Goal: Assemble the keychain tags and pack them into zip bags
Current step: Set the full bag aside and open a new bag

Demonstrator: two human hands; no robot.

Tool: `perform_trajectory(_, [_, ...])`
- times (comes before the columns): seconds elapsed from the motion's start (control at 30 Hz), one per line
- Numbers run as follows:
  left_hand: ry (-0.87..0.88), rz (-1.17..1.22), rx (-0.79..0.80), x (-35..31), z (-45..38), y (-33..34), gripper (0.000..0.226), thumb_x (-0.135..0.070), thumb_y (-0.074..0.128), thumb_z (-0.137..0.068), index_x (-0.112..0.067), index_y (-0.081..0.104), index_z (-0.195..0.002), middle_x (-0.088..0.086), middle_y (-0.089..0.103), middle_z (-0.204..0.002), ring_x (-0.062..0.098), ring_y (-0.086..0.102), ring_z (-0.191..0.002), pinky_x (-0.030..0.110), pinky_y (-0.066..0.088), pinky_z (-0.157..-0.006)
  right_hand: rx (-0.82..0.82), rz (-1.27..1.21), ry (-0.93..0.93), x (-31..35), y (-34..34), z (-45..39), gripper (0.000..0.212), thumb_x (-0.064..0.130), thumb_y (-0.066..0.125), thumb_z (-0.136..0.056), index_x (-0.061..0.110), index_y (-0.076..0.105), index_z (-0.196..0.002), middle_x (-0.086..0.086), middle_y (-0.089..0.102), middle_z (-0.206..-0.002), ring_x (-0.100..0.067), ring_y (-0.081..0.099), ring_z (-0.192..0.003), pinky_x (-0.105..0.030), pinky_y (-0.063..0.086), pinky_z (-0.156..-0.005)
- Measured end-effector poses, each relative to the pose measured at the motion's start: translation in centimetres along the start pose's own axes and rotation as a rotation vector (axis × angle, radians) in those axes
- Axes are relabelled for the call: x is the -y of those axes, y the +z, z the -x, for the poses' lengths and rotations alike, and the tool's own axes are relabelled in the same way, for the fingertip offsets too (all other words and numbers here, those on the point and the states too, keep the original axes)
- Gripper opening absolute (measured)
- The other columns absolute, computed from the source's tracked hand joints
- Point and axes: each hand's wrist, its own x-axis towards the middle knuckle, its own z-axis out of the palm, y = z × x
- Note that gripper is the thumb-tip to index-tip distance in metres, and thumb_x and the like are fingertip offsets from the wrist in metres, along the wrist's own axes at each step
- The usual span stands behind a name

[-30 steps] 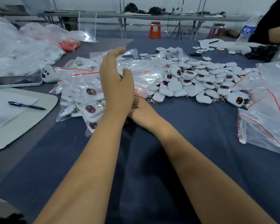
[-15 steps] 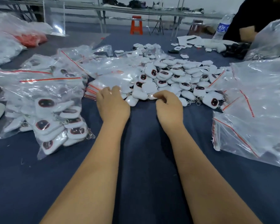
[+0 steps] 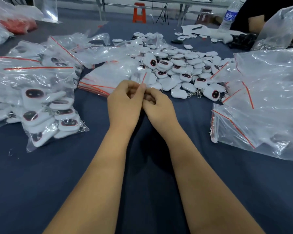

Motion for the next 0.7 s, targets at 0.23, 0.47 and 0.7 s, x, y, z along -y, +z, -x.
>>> perform_trajectory(0.23, [-0.028, 0.125, 0.182, -0.1, 0.0, 0.4, 0.02, -0.015, 0.057, -0.097, -0.009, 0.077, -0.1, -0.014, 0.067, -0.069, -0.005, 0.058, -0.059, 0.01, 0.042, -0.063, -0.025, -0.209, 0.051, -0.1, -0.9, -0.7, 0.018, 0.008, 0.056, -0.092, -0.008, 0.062, -0.095, -0.013, 0.065, -0.073, -0.019, 0.055, -0.07, -0.038, 0.05, -0.074])
perform_trajectory(0.47, [-0.104, 0.05, 0.126, 0.2, -0.5, 0.6, 0.021, -0.014, 0.058, -0.092, -0.018, 0.074, -0.079, -0.008, 0.069, -0.07, 0.013, 0.065, -0.07, 0.034, 0.056, -0.076, -0.082, -0.202, 0.032, -0.3, -0.9, -0.7, 0.017, 0.005, 0.065, -0.086, 0.017, 0.069, -0.097, 0.01, 0.066, -0.064, -0.006, 0.062, -0.06, -0.026, 0.052, -0.067])
perform_trajectory(0.7, [-0.085, 0.095, 0.188, 0.4, -0.5, 1.0, 0.011, -0.014, 0.066, -0.086, -0.025, 0.069, -0.085, -0.009, 0.069, -0.081, 0.003, 0.063, -0.075, 0.018, 0.053, -0.074, -0.207, -0.484, 0.163, -0.4, -1.6, -1.0, 0.012, -0.004, 0.061, -0.089, 0.006, 0.062, -0.096, -0.015, 0.071, -0.081, -0.025, 0.069, -0.075, -0.034, 0.059, -0.072])
